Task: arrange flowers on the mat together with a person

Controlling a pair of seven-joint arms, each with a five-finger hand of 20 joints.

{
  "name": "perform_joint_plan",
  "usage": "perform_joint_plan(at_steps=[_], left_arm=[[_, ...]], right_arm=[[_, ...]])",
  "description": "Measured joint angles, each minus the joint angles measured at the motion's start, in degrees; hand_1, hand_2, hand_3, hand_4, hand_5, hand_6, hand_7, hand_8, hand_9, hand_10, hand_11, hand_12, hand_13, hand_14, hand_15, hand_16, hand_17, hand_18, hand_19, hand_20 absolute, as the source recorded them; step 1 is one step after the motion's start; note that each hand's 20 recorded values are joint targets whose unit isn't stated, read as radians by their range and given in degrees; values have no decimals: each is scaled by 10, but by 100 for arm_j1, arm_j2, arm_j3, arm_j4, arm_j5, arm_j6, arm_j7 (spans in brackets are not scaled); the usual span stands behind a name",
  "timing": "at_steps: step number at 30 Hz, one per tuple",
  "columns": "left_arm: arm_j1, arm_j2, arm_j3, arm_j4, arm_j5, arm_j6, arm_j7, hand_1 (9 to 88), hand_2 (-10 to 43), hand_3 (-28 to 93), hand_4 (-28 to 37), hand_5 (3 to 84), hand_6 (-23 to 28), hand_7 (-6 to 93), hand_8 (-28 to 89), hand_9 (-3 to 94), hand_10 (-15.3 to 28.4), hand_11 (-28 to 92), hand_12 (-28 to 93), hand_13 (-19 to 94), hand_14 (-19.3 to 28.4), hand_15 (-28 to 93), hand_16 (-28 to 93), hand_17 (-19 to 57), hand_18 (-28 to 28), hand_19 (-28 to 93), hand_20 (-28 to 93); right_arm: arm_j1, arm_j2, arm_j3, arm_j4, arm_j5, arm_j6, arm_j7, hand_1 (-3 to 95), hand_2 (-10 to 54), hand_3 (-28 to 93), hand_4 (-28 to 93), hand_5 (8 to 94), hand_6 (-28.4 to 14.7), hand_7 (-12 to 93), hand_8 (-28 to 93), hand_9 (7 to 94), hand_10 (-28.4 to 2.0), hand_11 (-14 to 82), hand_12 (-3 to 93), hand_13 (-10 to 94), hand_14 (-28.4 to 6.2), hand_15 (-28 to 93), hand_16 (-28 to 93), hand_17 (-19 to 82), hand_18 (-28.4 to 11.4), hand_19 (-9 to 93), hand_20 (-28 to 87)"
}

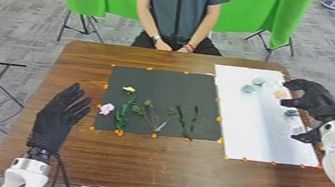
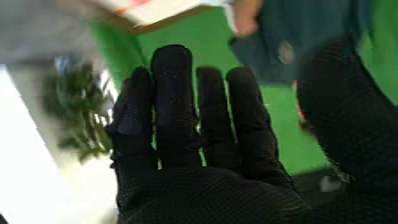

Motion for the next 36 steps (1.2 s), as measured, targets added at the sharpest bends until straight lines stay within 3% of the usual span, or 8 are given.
perform_joint_plan(at_steps=[11, 21, 29, 33, 34, 36], left_arm=[[-12, 8, 2, 1, -11, 20, 28, 279, 5, 693, -236, 300, 34, 216, -106, 225, 108, 210, 154, 212, 135, 231, 32, -98, 207, 422, 110], [-54, 14, 19, 12, -13, 19, 24, 279, 5, 693, -235, 302, 34, 215, -106, 226, 109, 210, 153, 212, 135, 232, 31, -98, 207, 422, 110], [-94, 29, 31, 27, -13, 14, 22, 279, 5, 693, -236, 303, 35, 216, -106, 226, 109, 210, 154, 212, 135, 232, 31, -98, 207, 422, 110], [-114, 48, 40, 40, -13, 13, 22, 279, 5, 694, -236, 305, 35, 217, -106, 228, 110, 210, 153, 212, 135, 233, 31, -98, 207, 423, 111], [-119, 56, 46, 44, -13, 13, 25, 279, 6, 694, -236, 305, 35, 218, -106, 229, 110, 210, 153, 212, 135, 234, 31, -98, 207, 423, 111], [-130, 65, 53, 53, -15, 13, 31, 280, 6, 693, -236, 306, 35, 218, -106, 229, 109, 211, 153, 212, 134, 234, 31, -98, 207, 424, 111]], right_arm=[[243, 86, -296, 451, -2595, -470, 284, 365, -95, 825, -283, 457, 27, 362, -201, 495, -54, 293, 206, 539, -92, 767, 205, 255, -172, 816, 460], [349, 26, -425, 729, -2281, -646, 269, 367, -95, 824, -283, 422, 19, 357, -196, 475, -61, 299, 209, 547, -92, 762, 209, 256, -173, 818, 459], [354, -42, -553, 825, -2243, -654, 219, 382, -95, 810, -283, 481, 19, 340, -189, 540, -73, 333, 216, 598, -83, 759, 215, 283, -178, 836, 461], [392, -62, -669, 924, -2181, -539, 162, 420, -95, 774, -283, 566, 34, 349, -148, 630, -71, 314, 251, 641, -76, 748, 235, 309, -178, 852, 463], [407, -67, -701, 961, -2159, -471, 139, 465, -95, 732, -282, 593, 34, 393, -99, 706, -63, 220, 340, 664, -71, 741, 248, 324, -178, 863, 464], [457, -68, -808, 1068, -2132, -230, 93, 511, -94, 729, -281, 667, 40, 412, -63, 809, -54, 141, 425, 709, -61, 730, 267, 354, -179, 888, 466]])
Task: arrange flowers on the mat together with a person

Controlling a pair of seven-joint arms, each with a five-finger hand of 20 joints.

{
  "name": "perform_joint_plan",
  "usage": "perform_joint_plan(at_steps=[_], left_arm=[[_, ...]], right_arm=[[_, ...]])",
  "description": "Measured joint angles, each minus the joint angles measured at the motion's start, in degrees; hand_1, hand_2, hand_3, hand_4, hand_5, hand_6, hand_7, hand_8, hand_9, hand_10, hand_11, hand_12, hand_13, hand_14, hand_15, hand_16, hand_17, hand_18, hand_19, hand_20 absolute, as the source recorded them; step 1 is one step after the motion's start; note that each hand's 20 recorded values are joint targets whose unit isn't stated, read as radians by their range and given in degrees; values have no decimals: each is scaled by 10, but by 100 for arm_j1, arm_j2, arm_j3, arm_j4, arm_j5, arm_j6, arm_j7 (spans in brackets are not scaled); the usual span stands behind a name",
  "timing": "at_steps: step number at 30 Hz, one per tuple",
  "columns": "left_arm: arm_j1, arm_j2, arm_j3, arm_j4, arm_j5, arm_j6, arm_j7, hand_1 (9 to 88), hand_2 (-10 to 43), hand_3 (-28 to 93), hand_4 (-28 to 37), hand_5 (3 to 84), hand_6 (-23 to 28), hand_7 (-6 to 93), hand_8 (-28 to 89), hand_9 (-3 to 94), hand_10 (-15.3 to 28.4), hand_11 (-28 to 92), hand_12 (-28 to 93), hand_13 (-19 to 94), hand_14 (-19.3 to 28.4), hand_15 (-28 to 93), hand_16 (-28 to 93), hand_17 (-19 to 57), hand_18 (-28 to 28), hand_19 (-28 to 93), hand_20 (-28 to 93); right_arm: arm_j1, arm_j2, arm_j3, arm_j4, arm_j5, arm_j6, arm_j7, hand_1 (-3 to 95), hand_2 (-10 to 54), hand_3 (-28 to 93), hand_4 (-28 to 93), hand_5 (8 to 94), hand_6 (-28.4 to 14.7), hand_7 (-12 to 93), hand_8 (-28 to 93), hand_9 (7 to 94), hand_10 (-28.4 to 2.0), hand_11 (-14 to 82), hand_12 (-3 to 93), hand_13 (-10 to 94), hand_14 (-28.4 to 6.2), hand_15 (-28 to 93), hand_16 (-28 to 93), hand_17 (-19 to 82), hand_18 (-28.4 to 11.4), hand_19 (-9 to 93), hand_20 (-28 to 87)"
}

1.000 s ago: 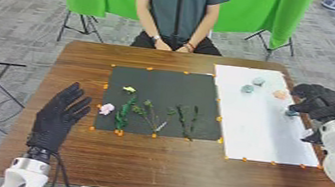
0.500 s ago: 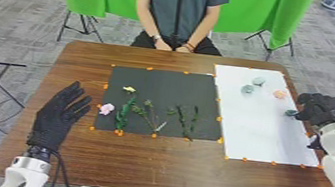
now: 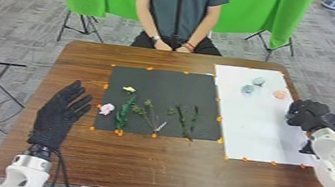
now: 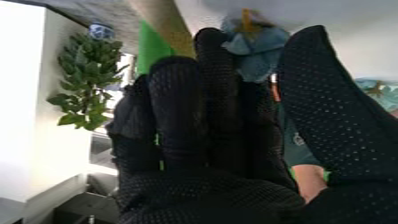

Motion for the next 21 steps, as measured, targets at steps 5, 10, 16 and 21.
perform_joint_plan(at_steps=[5, 10, 16, 21], left_arm=[[-22, 7, 4, 12, -1, 0, 1, 279, 7, 693, -236, 307, 35, 218, -106, 230, 109, 211, 153, 212, 134, 234, 31, -97, 207, 424, 112], [2, 3, -65, 5, 3, -2, -5, 279, 6, 693, -235, 308, 36, 218, -107, 231, 110, 211, 152, 212, 135, 234, 31, -97, 207, 425, 113], [203, 71, -246, -68, -11, 35, -5, 279, 6, 693, -235, 308, 35, 217, -106, 232, 110, 209, 152, 212, 135, 233, 30, -97, 207, 425, 114], [304, 86, -291, -84, -12, 58, -28, 279, 7, 692, -235, 308, 36, 212, -104, 230, 108, 206, 153, 211, 134, 231, 30, -96, 206, 424, 114]], right_arm=[[71, 4, -291, 213, 28, 943, -105, 523, -95, 764, -282, 760, 41, 376, -23, 890, -50, 137, 447, 759, -56, 727, 277, 388, -181, 918, 467], [86, 16, -472, 36, 209, 1287, -286, 519, -95, 779, -283, 769, 40, 362, -16, 900, -51, 130, 445, 762, -56, 728, 280, 391, -182, 924, 466], [950, -8, -1859, -179, 684, 1773, -802, 510, -95, 801, -282, 798, 42, 325, -22, 916, -56, 111, 424, 766, -57, 726, 283, 391, -186, 926, 467], [1972, -524, -2842, -240, 746, 1855, -1731, 505, -95, 804, -280, 802, 44, 321, -17, 918, -55, 107, 424, 767, -56, 726, 284, 391, -185, 926, 468]])
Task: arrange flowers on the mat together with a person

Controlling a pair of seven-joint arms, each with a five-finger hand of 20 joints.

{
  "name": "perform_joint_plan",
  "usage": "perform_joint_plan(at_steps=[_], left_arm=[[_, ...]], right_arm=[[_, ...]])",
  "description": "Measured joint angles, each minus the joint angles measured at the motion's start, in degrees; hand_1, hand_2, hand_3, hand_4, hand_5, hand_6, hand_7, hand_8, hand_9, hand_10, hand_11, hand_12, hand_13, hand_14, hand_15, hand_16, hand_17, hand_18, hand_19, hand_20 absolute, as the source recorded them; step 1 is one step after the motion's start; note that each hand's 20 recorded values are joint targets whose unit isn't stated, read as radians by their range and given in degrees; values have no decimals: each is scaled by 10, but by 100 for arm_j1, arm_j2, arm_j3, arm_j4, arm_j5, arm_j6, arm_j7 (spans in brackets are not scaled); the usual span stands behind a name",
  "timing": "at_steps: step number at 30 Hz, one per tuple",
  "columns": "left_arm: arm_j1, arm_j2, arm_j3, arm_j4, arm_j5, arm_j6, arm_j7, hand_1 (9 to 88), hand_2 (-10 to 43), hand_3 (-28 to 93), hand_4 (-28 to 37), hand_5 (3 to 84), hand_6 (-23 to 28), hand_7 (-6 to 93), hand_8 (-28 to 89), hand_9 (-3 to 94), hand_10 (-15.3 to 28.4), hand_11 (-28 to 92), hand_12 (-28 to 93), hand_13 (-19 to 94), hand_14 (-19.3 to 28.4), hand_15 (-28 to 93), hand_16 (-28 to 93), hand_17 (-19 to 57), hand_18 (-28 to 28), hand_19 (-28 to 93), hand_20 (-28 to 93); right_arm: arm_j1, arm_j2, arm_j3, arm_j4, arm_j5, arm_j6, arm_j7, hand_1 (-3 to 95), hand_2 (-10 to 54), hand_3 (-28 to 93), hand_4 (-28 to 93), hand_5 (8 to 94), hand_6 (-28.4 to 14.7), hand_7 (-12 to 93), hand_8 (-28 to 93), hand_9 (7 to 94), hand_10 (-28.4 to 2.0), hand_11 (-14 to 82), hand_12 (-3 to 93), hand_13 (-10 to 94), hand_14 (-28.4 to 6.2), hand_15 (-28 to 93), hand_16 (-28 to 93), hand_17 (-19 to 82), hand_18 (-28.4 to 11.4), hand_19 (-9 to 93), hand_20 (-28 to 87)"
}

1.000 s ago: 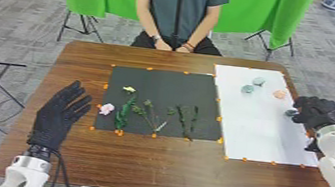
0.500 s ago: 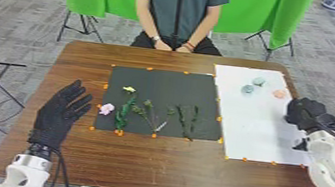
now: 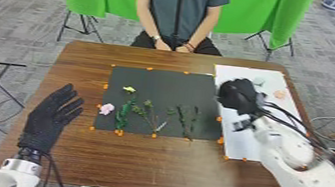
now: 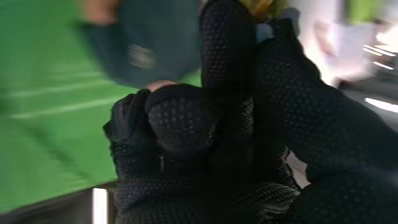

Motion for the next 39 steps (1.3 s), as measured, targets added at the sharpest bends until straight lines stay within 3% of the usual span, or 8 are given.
perform_joint_plan(at_steps=[7, 12, 16, 23, 29, 39], left_arm=[[-7, -50, 7, -3, 15, -2, -78, 278, 10, 686, -232, 306, 36, 204, -101, 230, 108, 204, 154, 211, 133, 227, 31, -97, 206, 423, 114], [-23, -97, 31, -3, 17, -2, -101, 278, 9, 686, -229, 306, 35, 197, -96, 229, 107, 198, 156, 211, 132, 220, 33, -97, 205, 421, 114], [-24, -102, 47, -2, 17, 2, -101, 278, 9, 686, -228, 304, 34, 191, -93, 228, 106, 193, 157, 210, 132, 217, 35, -97, 205, 419, 115], [-31, -82, 97, 11, 7, 16, -87, 281, 11, 682, -225, 302, 34, 180, -86, 227, 105, 179, 163, 210, 130, 203, 41, -97, 204, 416, 116], [-122, -59, 121, 71, 7, 8, -107, 281, 10, 683, -225, 304, 34, 179, -83, 228, 106, 177, 169, 211, 131, 203, 45, -97, 204, 415, 118], [-77, -19, 122, 45, 5, 8, -107, 281, 9, 685, -226, 305, 36, 181, -84, 231, 107, 178, 170, 212, 131, 202, 46, -97, 205, 415, 119]], right_arm=[[1157, -1090, -962, 132, -41, -112, -563, 504, -95, 797, -282, 804, 50, 317, -19, 918, -55, 98, 417, 761, -58, 727, 286, 389, -183, 926, 468], [1441, -1650, -1129, 144, -383, -774, -761, 511, -95, 778, -282, 798, 55, 313, -28, 914, -55, 91, 408, 756, -56, 725, 286, 385, -182, 922, 468], [1532, -1762, -1374, 204, -785, -1143, -903, 509, -95, 778, -282, 791, 57, 314, -34, 906, -52, 88, 404, 750, -56, 725, 286, 380, -181, 919, 468], [1563, -1943, -1560, 657, -990, -1245, -968, 510, -95, 767, -283, 772, 59, 336, -41, 894, -52, 98, 425, 735, -55, 732, 287, 371, -176, 912, 471], [1668, -2176, -1679, 1034, -1203, -1253, -896, 511, -95, 756, -283, 759, 59, 345, -48, 869, -49, 106, 435, 709, -60, 720, 280, 352, -173, 895, 471], [1647, -2298, -1721, 934, -1480, -1301, -593, 496, -95, 751, -283, 735, 59, 352, -59, 808, -51, 106, 426, 667, -63, 713, 271, 322, -169, 867, 477]])
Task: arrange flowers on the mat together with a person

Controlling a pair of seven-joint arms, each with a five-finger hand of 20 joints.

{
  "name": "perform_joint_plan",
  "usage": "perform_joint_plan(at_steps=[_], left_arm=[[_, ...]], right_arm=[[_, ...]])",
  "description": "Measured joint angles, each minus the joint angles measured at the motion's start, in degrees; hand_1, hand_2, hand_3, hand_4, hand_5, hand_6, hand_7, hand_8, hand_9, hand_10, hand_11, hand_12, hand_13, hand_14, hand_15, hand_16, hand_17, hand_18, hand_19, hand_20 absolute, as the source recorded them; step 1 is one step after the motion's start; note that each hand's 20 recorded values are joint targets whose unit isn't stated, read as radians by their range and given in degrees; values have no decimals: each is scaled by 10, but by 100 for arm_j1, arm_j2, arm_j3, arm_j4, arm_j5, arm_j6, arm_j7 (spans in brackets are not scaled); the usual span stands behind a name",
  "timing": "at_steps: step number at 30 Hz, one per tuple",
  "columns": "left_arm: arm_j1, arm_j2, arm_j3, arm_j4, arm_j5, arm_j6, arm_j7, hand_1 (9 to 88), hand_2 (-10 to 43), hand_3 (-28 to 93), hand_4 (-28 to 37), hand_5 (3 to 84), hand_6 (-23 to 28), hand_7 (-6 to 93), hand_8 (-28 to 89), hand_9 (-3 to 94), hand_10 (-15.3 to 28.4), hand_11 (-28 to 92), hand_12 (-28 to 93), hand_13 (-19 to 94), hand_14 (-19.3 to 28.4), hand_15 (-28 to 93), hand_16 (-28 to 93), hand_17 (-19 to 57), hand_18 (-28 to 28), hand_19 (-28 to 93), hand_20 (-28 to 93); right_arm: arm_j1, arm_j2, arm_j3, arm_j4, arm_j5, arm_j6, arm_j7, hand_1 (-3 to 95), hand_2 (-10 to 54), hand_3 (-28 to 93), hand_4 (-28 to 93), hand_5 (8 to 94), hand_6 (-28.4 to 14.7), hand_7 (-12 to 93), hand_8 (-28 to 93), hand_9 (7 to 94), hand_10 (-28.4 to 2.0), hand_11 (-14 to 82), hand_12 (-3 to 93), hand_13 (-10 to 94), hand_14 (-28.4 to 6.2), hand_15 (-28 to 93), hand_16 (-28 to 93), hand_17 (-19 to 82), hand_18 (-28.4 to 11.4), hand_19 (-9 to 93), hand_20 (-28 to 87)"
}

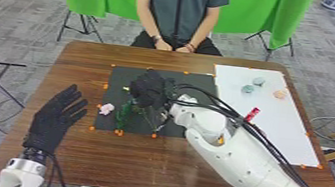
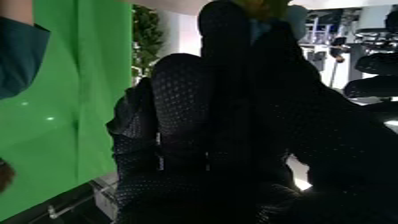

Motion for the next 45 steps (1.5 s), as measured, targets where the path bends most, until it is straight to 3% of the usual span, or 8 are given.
perform_joint_plan(at_steps=[12, 20, 29, 33, 39, 45], left_arm=[[1, 0, -3, 9, 0, -5, -21, 281, 9, 687, -228, 301, 35, 181, -89, 225, 106, 176, 165, 208, 131, 201, 42, -98, 204, 414, 119], [-1, 0, -3, 12, -1, -6, -32, 283, 15, 676, -218, 297, 34, 150, -70, 221, 99, 136, 179, 209, 125, 160, 57, -97, 202, 408, 121], [0, -5, -3, 13, -1, -10, -41, 286, 19, 666, -210, 294, 33, 126, -54, 223, 97, 92, 209, 209, 125, 120, 82, -96, 200, 401, 124], [1, -5, -9, 13, -1, -12, -47, 286, 19, 666, -208, 294, 33, 127, -53, 224, 97, 90, 215, 210, 125, 118, 86, -96, 200, 400, 125], [2, -11, -14, 12, -1, -13, -55, 285, 19, 664, -208, 297, 33, 133, -53, 229, 99, 102, 219, 214, 127, 132, 88, -96, 202, 404, 127], [11, -27, -42, 7, 1, -14, -54, 281, 15, 671, -215, 302, 34, 168, -76, 229, 104, 152, 191, 213, 130, 179, 62, -96, 203, 411, 124]], right_arm=[[-57, -18, 31, 38, -315, -226, 87, 473, -95, 760, -283, 682, 49, 374, -72, 767, -52, 120, 415, 651, -61, 719, 262, 311, -166, 855, 489], [-62, -23, 70, 31, -406, -478, 210, 430, -95, 783, -283, 616, 43, 389, -81, 684, -66, 224, 336, 623, -63, 728, 255, 300, -165, 845, 499], [-101, -43, 139, 16, -482, -656, 312, 388, -95, 816, -283, 594, 43, 363, -79, 648, -76, 288, 278, 611, -63, 731, 250, 296, -164, 842, 503], [-102, -43, 147, 8, -472, -701, 371, 355, -95, 846, -282, 590, 45, 327, -134, 645, -81, 310, 244, 612, -65, 731, 248, 296, -165, 842, 504], [-123, -24, 173, -93, -413, -702, 488, 297, -95, 868, -283, 546, 42, 287, -176, 630, -84, 294, 234, 610, -72, 727, 250, 294, -171, 843, 506], [-313, 111, 425, -685, -22, -756, 935, 220, -67, 877, -283, 461, -6, 242, -141, 519, -111, 249, 229, 519, -104, 668, 218, 241, -187, 784, 480]])
